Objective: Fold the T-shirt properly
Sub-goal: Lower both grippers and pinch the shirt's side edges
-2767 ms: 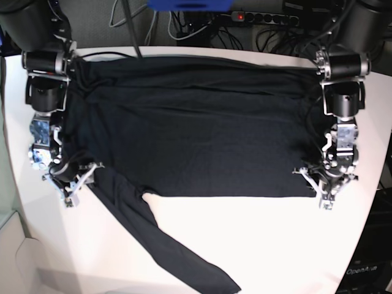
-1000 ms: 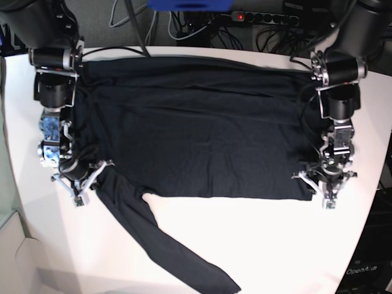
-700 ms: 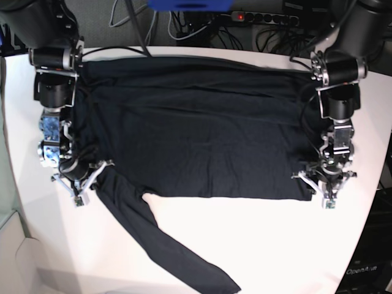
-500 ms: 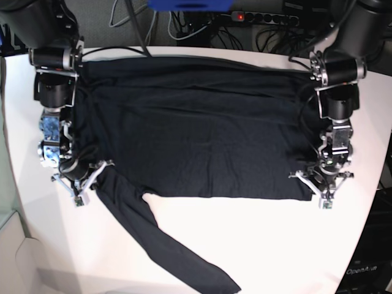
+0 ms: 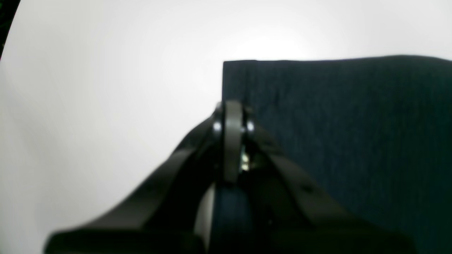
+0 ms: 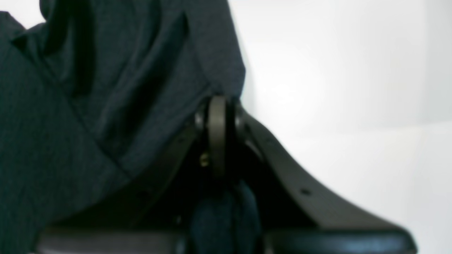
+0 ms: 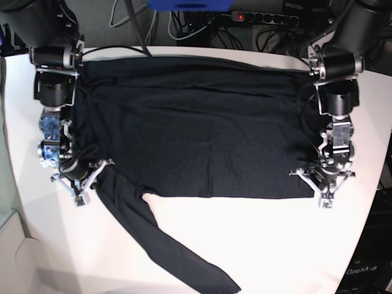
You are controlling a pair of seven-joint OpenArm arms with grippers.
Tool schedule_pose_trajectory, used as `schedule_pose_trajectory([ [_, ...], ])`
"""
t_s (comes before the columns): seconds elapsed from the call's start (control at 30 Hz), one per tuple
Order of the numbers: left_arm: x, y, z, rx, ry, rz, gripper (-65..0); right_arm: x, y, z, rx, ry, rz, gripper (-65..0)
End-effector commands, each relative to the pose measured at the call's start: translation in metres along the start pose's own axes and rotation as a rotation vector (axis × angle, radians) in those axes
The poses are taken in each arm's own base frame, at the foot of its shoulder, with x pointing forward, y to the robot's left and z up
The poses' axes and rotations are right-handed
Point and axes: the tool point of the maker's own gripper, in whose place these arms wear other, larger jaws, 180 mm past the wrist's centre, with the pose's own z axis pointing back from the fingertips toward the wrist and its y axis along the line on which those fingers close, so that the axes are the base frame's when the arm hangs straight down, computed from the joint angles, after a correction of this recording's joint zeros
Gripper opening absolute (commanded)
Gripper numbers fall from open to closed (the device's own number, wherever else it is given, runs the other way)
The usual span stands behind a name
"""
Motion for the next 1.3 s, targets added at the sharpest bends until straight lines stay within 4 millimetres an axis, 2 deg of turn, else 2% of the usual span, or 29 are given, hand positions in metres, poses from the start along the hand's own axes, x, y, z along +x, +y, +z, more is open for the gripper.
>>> schedule_pose_trajectory([
  [0.0, 0.033, 0.012, 0.005, 0.026, -0.069, -0.010, -65.0, 0.004, -0.006, 0.004, -0.013, 0.001, 0.025, -64.3],
  [0.1, 0.058, 0.006, 0.018, 0.032, -0.121, -0.028, -65.0, 0.012, -0.003, 0.010, -0.022, -0.033, 0.050, -64.1],
  [0.23, 0.080, 0.005, 0.035, 0.048, -0.160, -0.051, -65.0, 0.018, -0.001, 0.019, -0.035, -0.038, 0.079, -64.1],
  [0.37, 0.084, 0.007, 0.045, 0.061, -0.168, -0.065, -65.0, 0.025, 0.008, 0.029, -0.042, -0.053, 0.108, -64.2],
  [0.6, 0.067, 0.007, 0.062, 0.077, -0.160, -0.102, -65.0, 0.028, 0.018, 0.060, -0.072, -0.095, 0.178, -64.0],
  [0.73, 0.061, 0.005, 0.062, 0.074, -0.152, -0.104, -65.0, 0.025, 0.019, 0.062, -0.071, -0.093, 0.180, -64.0],
  [0.93, 0.070, 0.006, 0.063, 0.080, -0.169, -0.098, -65.0, 0.027, 0.019, 0.061, -0.072, -0.096, 0.180, -63.9],
  [1.0, 0.084, 0.009, 0.060, 0.083, -0.186, -0.090, -58.4, 0.027, 0.019, 0.061, -0.072, -0.096, 0.180, -63.9],
  [1.07, 0.077, 0.010, 0.051, 0.076, -0.152, -0.076, -46.8, 0.026, 0.018, 0.061, -0.072, -0.093, 0.180, -63.9],
  [1.13, 0.080, 0.009, 0.043, 0.065, -0.169, -0.065, -37.9, 0.026, 0.018, 0.061, -0.072, -0.093, 0.180, -63.9],
  [1.2, 0.080, 0.007, 0.036, 0.051, -0.195, -0.057, -32.8, 0.025, 0.019, 0.061, -0.071, -0.091, 0.179, -63.9],
  [1.27, 0.072, 0.005, 0.029, 0.042, -0.198, -0.046, -32.4, 0.024, 0.019, 0.061, -0.070, -0.089, 0.179, -63.9],
])
